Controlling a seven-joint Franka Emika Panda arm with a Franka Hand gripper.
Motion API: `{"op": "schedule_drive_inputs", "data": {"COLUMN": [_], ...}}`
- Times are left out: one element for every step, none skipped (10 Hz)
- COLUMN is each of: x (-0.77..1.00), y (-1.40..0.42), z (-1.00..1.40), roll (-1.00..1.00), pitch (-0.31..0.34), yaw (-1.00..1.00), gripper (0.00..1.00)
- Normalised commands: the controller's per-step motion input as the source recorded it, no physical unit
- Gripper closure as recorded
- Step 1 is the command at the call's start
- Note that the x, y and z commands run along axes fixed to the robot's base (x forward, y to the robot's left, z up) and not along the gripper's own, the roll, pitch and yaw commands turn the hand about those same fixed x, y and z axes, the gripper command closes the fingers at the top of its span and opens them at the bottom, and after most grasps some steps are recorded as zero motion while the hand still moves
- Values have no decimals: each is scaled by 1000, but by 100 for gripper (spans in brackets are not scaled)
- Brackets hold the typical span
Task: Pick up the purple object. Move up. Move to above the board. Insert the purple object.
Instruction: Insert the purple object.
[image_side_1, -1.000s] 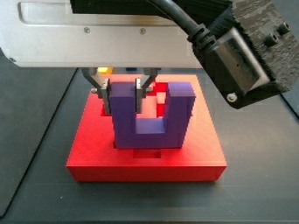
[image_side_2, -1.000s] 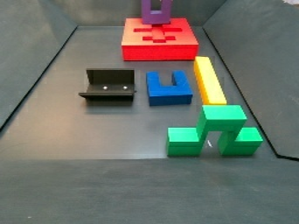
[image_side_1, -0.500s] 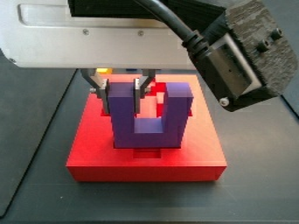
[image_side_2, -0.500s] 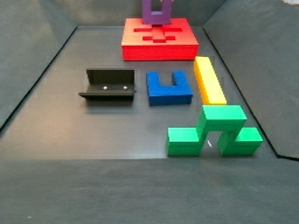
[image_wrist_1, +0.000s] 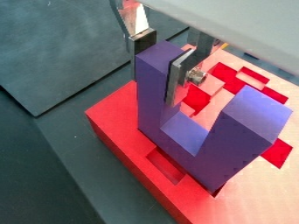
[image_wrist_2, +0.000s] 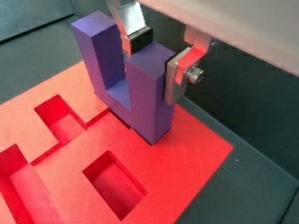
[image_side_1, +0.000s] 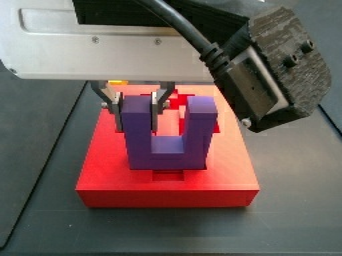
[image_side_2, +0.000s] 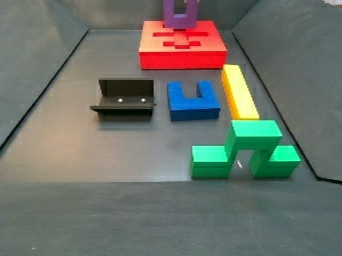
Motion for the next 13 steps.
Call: {"op": "schedule_drive_inputs", "data": {"x": [0, 0, 0, -37, -111, -120, -131, -166, -177, -183, -163, -49, 46], "y": [-23, -26, -29, -34, -29, -31, -34, -34, -43, -51, -80, -69, 0], "z": [-229, -306, -360, -443, -540, -609, -669, -734, -743, -754, -817, -869, -137], "roll": [103, 113, 100, 101, 107, 114, 113, 93, 84, 77, 90, 99, -41], "pitch": [-27, -76, -111, -150, -193, -203, -227, -267, -269, -267, -230, -196, 0], "yaw": [-29, -11, -3, 0, 0, 0, 0, 0, 0, 0, 0, 0, 0], "gripper": [100, 100, 100, 100, 100, 100, 100, 100, 100, 100, 100, 100, 100]}}
